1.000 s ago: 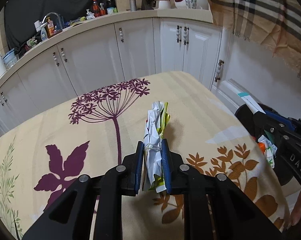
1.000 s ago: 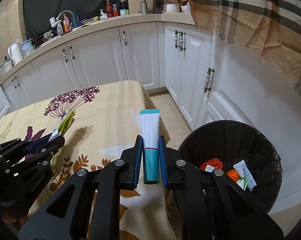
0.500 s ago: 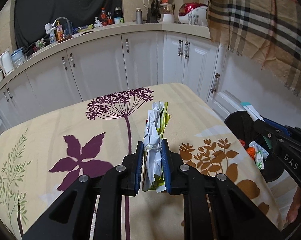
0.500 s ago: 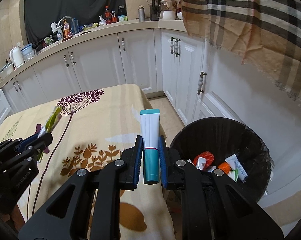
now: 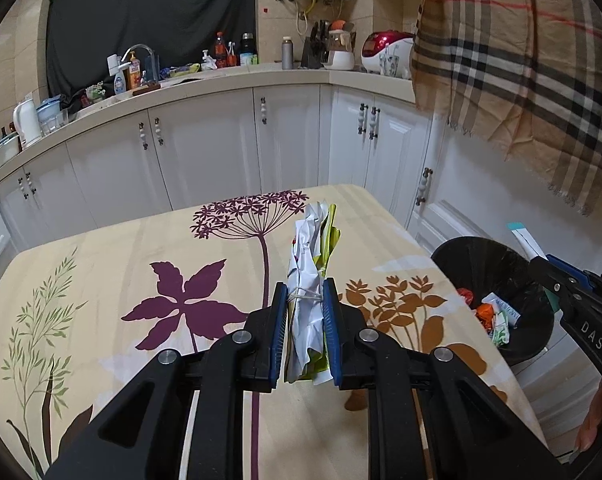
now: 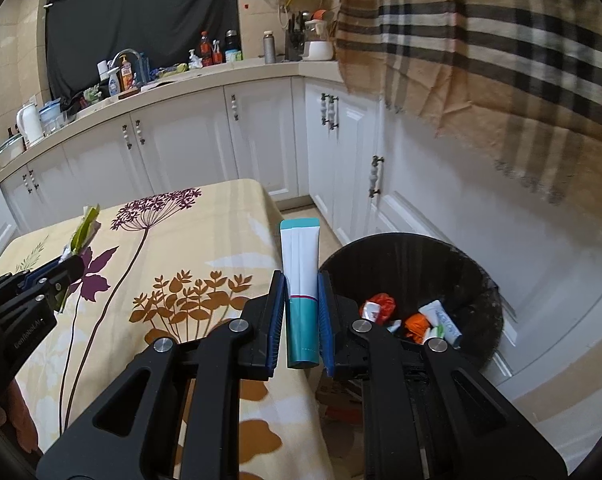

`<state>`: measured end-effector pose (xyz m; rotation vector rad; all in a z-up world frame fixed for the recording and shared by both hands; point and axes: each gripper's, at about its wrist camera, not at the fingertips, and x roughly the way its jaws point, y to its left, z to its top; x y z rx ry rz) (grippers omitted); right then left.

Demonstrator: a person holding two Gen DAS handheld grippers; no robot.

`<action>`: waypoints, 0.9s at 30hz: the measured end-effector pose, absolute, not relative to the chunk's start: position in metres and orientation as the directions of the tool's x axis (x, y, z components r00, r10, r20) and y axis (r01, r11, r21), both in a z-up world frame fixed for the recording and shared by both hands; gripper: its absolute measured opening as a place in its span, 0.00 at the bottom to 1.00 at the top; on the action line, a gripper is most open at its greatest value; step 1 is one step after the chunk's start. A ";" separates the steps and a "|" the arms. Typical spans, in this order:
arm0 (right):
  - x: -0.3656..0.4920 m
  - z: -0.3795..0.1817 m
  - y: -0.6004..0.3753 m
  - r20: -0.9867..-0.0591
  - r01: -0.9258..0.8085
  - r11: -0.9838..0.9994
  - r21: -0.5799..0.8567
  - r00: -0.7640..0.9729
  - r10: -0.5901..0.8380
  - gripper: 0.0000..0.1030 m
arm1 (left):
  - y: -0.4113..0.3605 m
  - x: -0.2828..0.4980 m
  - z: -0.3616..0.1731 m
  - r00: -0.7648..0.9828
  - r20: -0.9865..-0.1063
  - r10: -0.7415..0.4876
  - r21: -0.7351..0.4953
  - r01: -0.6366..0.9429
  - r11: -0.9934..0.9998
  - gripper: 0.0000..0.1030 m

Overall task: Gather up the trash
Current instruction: 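Carry the teal tube and green-white wrapper over the black bin, then open both tools over the bin to drop the tube and wrapper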

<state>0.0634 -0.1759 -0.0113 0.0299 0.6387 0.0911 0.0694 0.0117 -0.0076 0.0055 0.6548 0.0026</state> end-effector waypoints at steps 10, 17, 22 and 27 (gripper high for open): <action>0.042 0.000 -0.203 -0.551 -0.007 1.000 0.023 0.835 0.018 0.16 | -0.014 0.061 0.000 0.817 -0.575 -0.041 -0.003 0.049 0.999 0.18; 0.034 0.008 -0.225 -0.506 0.056 0.998 0.002 0.861 -0.047 0.16 | -0.044 0.068 0.005 0.830 -0.549 -0.097 0.003 0.118 0.993 0.18; 0.039 0.011 -0.239 -0.486 0.088 0.996 -0.019 0.870 -0.086 0.16 | -0.068 0.077 0.009 0.846 -0.517 -0.132 0.023 0.168 0.986 0.18; 0.049 0.009 -0.251 -0.467 0.112 0.993 -0.026 0.877 -0.111 0.16 | -0.092 0.089 0.008 0.850 -0.501 -0.163 0.031 0.206 0.978 0.18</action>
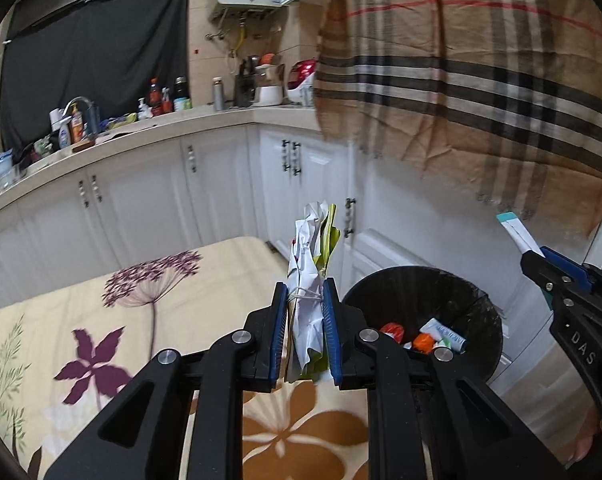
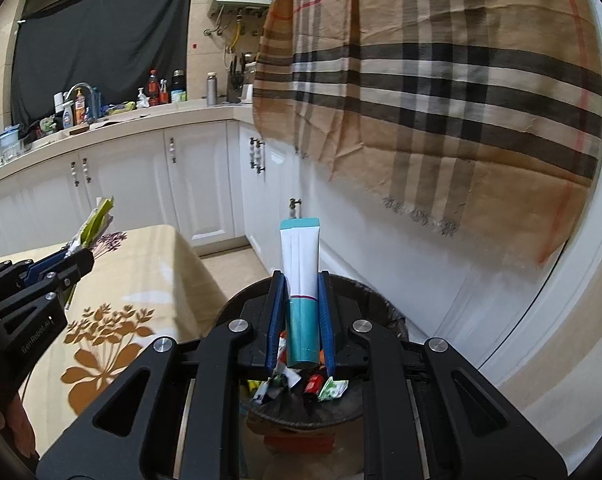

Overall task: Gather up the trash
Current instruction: 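Open both tools over the bin to drop the tube and wrapper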

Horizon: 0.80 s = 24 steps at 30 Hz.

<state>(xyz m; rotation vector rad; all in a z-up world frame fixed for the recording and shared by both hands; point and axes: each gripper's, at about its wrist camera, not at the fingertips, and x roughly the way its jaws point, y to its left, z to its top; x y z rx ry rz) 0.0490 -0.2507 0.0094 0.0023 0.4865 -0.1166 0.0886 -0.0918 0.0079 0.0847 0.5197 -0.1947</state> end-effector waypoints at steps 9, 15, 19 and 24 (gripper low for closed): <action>0.070 -0.001 -0.270 -0.455 0.152 0.988 -0.023 0.878 -0.146 0.16 | -0.125 0.116 -0.004 0.837 -0.508 -0.204 0.026 0.252 0.967 0.19; 0.087 -0.013 -0.280 -0.469 0.174 0.985 -0.019 0.868 -0.162 0.17 | -0.146 0.137 -0.014 0.824 -0.525 -0.214 0.031 0.270 0.962 0.19; 0.099 -0.021 -0.287 -0.476 0.192 0.981 -0.015 0.862 -0.176 0.17 | -0.157 0.148 -0.020 0.819 -0.531 -0.219 0.034 0.278 0.960 0.19; 0.110 -0.029 -0.294 -0.473 0.211 0.978 -0.006 0.860 -0.188 0.33 | -0.168 0.166 -0.031 0.797 -0.562 -0.223 0.032 0.290 0.956 0.23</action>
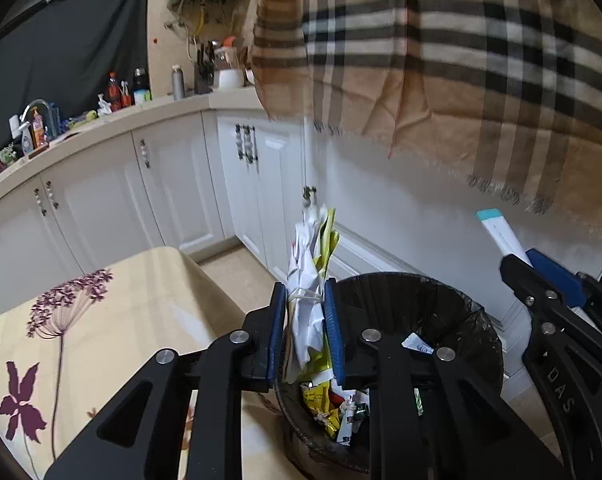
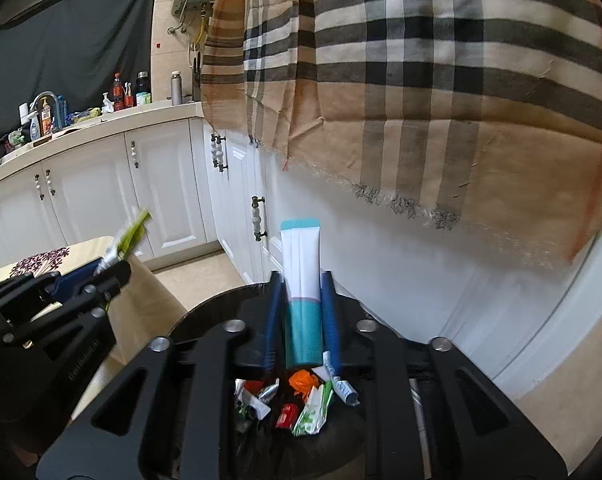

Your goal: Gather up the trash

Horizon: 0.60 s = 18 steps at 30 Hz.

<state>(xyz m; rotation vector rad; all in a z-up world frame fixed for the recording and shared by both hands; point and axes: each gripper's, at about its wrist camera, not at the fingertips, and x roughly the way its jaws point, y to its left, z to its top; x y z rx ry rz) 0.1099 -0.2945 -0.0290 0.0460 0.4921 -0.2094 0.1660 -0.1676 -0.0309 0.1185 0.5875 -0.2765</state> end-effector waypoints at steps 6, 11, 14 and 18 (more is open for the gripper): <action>0.119 -0.037 -0.296 -0.485 0.227 0.974 -0.023 0.849 -0.209 0.36 | -0.171 0.175 -0.041 0.778 -0.590 -0.215 0.031 0.288 0.957 0.43; 0.120 -0.038 -0.295 -0.490 0.226 0.974 -0.028 0.846 -0.211 0.36 | -0.168 0.175 -0.041 0.774 -0.594 -0.217 0.022 0.286 0.958 0.48; 0.119 -0.037 -0.295 -0.492 0.232 0.972 -0.030 0.843 -0.216 0.39 | -0.167 0.173 -0.040 0.779 -0.589 -0.215 0.028 0.285 0.958 0.51; 0.114 -0.035 -0.295 -0.491 0.238 0.971 -0.026 0.843 -0.220 0.45 | -0.164 0.171 -0.036 0.781 -0.585 -0.216 0.025 0.284 0.959 0.54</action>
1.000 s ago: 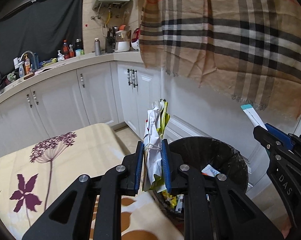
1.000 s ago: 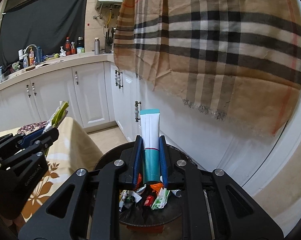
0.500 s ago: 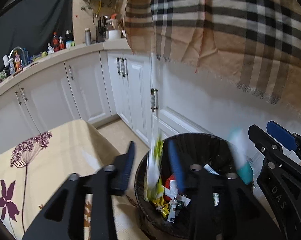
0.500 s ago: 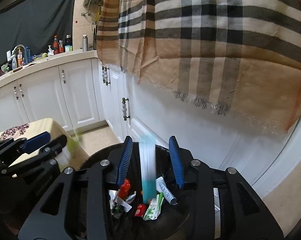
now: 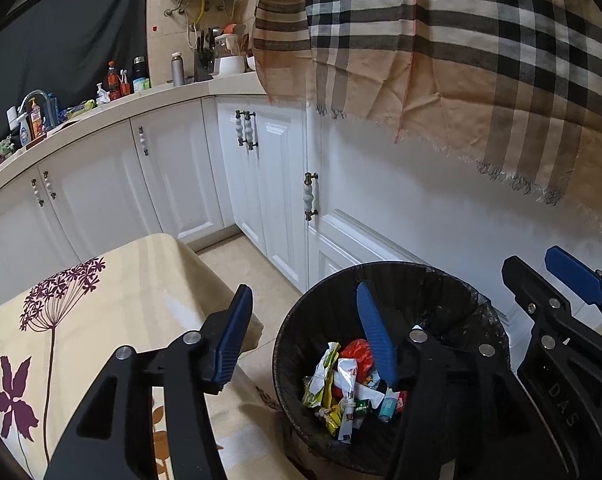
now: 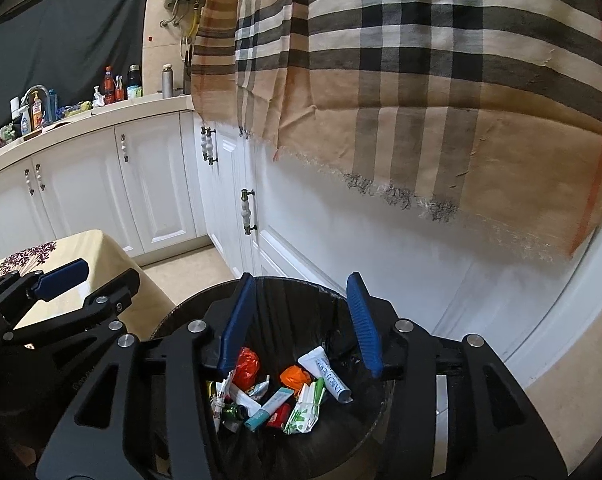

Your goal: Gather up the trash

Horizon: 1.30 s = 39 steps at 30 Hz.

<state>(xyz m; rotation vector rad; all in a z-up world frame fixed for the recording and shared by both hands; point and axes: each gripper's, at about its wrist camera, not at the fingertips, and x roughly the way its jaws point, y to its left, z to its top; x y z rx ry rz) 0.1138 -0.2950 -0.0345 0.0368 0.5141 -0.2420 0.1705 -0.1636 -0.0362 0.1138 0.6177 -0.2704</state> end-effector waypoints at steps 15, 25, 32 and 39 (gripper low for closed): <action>0.084 -0.024 -0.268 -0.509 0.221 0.975 -0.022 0.837 -0.201 0.64 | -0.117 0.131 -0.015 0.821 -0.544 -0.175 0.034 0.229 0.973 0.69; 0.044 -0.003 -0.234 -0.464 0.197 0.979 -0.048 0.864 -0.196 0.71 | -0.077 0.088 0.001 0.844 -0.517 -0.141 0.039 0.188 0.981 0.74; 0.010 0.015 -0.225 -0.416 0.210 0.976 -0.049 0.884 -0.211 0.76 | -0.054 0.055 0.014 0.862 -0.489 -0.132 0.040 0.173 0.984 0.77; -0.016 0.022 -0.219 -0.386 0.221 0.973 -0.066 0.893 -0.229 0.76 | -0.043 0.032 0.021 0.868 -0.477 -0.137 0.022 0.168 0.985 0.79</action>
